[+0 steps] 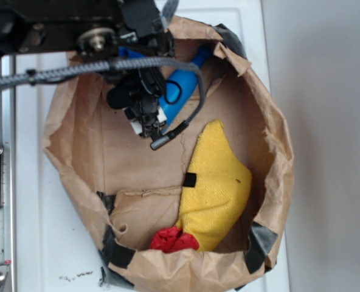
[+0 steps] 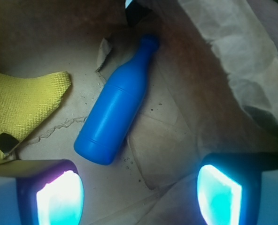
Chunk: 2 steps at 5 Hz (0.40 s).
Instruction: Grab the blue bottle.
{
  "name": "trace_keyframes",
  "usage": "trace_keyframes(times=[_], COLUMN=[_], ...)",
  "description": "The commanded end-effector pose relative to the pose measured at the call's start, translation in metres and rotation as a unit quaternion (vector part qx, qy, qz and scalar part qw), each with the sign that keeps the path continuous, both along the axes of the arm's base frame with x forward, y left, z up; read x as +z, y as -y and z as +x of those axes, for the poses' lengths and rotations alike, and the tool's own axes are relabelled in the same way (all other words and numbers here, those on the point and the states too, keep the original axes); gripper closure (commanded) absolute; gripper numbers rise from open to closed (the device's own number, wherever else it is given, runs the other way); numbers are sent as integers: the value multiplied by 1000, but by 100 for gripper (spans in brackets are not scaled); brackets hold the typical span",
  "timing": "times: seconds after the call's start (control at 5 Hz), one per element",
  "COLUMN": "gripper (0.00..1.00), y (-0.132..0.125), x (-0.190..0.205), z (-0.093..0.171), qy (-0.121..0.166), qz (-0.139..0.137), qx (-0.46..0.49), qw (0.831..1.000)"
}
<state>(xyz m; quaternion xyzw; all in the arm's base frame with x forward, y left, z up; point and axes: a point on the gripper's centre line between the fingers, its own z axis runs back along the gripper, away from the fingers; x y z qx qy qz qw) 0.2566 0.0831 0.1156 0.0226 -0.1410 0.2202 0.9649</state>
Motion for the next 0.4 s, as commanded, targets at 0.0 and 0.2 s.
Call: trace_keyframes(times=[0.0,0.2], gripper=[0,0], y=[-6,-1], x=[16,6], z=[4,9], qy=[20,20], qz=[6,-41], qx=[3,12], qw=[1000,999])
